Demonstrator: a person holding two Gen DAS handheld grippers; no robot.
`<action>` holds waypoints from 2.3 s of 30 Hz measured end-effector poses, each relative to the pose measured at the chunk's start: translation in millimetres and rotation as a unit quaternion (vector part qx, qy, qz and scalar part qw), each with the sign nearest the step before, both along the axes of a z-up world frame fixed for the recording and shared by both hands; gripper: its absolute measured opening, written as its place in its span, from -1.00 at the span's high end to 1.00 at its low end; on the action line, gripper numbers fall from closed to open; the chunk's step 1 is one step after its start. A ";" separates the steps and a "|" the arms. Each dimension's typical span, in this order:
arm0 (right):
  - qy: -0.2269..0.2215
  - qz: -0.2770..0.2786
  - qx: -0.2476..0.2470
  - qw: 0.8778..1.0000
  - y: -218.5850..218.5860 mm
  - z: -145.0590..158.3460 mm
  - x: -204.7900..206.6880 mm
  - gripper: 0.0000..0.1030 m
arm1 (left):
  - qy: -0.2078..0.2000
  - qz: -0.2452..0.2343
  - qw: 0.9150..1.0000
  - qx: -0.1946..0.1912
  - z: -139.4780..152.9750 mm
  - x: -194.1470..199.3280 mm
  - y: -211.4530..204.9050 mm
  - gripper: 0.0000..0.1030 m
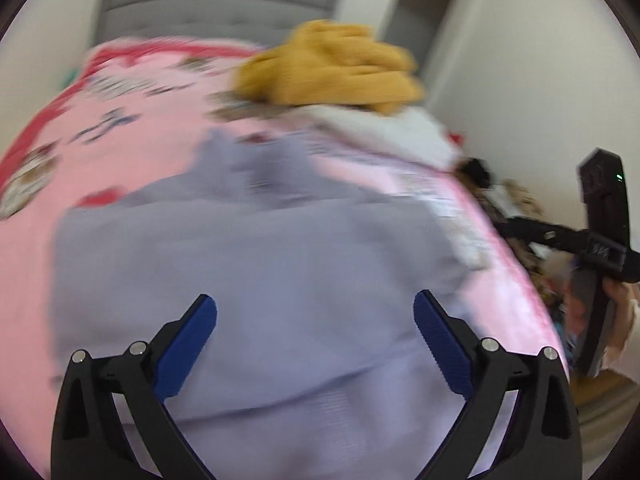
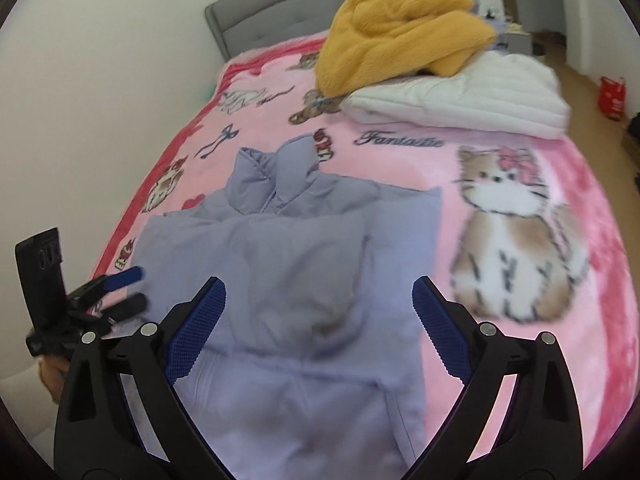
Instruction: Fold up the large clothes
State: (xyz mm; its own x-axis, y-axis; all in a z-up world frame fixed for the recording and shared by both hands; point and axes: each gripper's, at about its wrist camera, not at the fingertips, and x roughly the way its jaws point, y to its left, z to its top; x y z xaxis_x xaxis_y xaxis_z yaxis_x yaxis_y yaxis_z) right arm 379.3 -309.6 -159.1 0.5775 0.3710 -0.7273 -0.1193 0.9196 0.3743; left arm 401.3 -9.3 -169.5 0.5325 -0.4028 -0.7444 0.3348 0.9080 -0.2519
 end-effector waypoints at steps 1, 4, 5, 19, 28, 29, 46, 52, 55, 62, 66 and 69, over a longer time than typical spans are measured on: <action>0.020 0.005 0.005 1.000 2.8 -8.2 14.2 -0.77 | 0.010 0.033 0.999 0.011 -6.2 9.5 23.8 -0.89; 0.049 0.018 0.033 0.998 13.7 -23.6 32.1 -0.69 | 0.059 0.098 0.993 0.003 -28.1 33.7 72.8 -0.89; 0.053 0.029 0.047 0.997 19.0 -29.7 34.5 -0.41 | 0.077 0.107 0.991 -0.006 -36.5 39.4 82.0 -0.89; 0.122 0.010 0.074 0.990 22.0 -89.6 26.3 0.36 | 0.083 0.118 0.989 0.023 -76.9 31.3 70.3 -0.90; 0.080 0.037 0.013 0.996 15.5 -32.5 37.0 0.72 | 0.067 0.151 0.986 -0.001 -72.9 31.9 58.1 -0.89; 0.078 0.039 0.000 0.996 15.3 -19.3 40.0 0.72 | 0.068 0.157 0.985 -0.010 -73.1 31.1 55.3 -0.89; 0.163 -0.022 -0.011 0.986 -6.9 -105.5 25.4 0.10 | 0.049 0.128 0.989 0.063 -79.3 30.2 30.2 -0.90; -0.011 -0.039 -0.010 0.999 -14.8 -15.2 -11.3 0.08 | -0.033 0.120 0.992 0.019 -28.1 10.4 60.3 -0.90; -0.070 -0.043 -0.025 0.996 -8.0 7.2 -3.9 0.05 | -0.022 0.097 0.995 -0.004 -13.1 29.0 71.2 -0.90; -0.001 -0.035 -0.101 0.994 38.4 -40.9 56.0 0.48 | 0.095 0.092 0.991 -0.024 -47.3 115.9 72.8 -0.75; 0.031 -0.029 -0.148 0.988 51.0 -67.6 59.0 0.51 | 0.113 0.084 0.990 0.003 -69.7 118.8 65.6 -0.75; 0.058 -0.027 -0.157 0.986 53.9 -79.5 62.7 0.51 | 0.124 0.086 0.989 -0.001 -81.1 116.8 66.6 -0.75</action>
